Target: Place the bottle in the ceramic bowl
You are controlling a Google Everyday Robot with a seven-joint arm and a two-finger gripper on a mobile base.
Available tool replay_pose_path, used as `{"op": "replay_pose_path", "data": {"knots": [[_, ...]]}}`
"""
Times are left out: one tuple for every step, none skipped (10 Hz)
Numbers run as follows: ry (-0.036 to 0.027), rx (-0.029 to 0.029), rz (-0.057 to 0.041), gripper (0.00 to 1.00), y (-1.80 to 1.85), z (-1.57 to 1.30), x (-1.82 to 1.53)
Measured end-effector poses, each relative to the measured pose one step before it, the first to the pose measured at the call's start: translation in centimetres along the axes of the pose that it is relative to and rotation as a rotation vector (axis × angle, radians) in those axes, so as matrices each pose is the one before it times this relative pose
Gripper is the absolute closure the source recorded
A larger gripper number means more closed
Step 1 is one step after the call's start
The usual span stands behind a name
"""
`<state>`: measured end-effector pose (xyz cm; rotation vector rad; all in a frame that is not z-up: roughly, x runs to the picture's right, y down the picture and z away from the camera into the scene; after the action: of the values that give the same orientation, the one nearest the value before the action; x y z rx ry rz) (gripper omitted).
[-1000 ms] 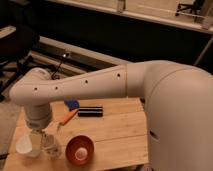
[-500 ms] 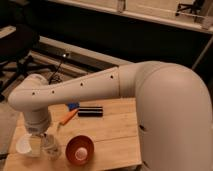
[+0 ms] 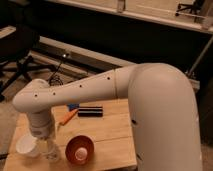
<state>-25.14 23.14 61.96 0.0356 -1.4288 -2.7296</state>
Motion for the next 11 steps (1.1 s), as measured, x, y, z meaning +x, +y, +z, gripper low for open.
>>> {"op": "replay_pose_path", "data": {"knots": [[0.00201,0.01543,0.01045,0.80,0.239,0.059,0.255],[0.01425,0.01338,0.02281,0.80,0.501,-0.299,0.302],[0.01533,0.00782,0.02865,0.80,0.580,-0.477,0.124],[0.02873,0.00767,0.04763,0.80,1.065,-0.998,-0.083],[0.03480,0.00035,0.04599,0.80,1.230,-1.561,-0.252],[0.03854,-0.00560,0.04950,0.80,1.436,-2.283,-0.663],[0.04692,-0.00687,0.05548,0.80,1.637,-3.011,-1.054],[0.02780,-0.00692,0.04266,0.80,1.294,-2.250,-1.079],[0.02233,-0.00677,0.03413,0.80,0.972,-1.832,-0.776],[0.01272,-0.00218,0.02150,0.78,0.529,-0.926,-0.442],[0.01898,0.00173,0.02443,0.69,0.409,-0.767,-0.248]]}}
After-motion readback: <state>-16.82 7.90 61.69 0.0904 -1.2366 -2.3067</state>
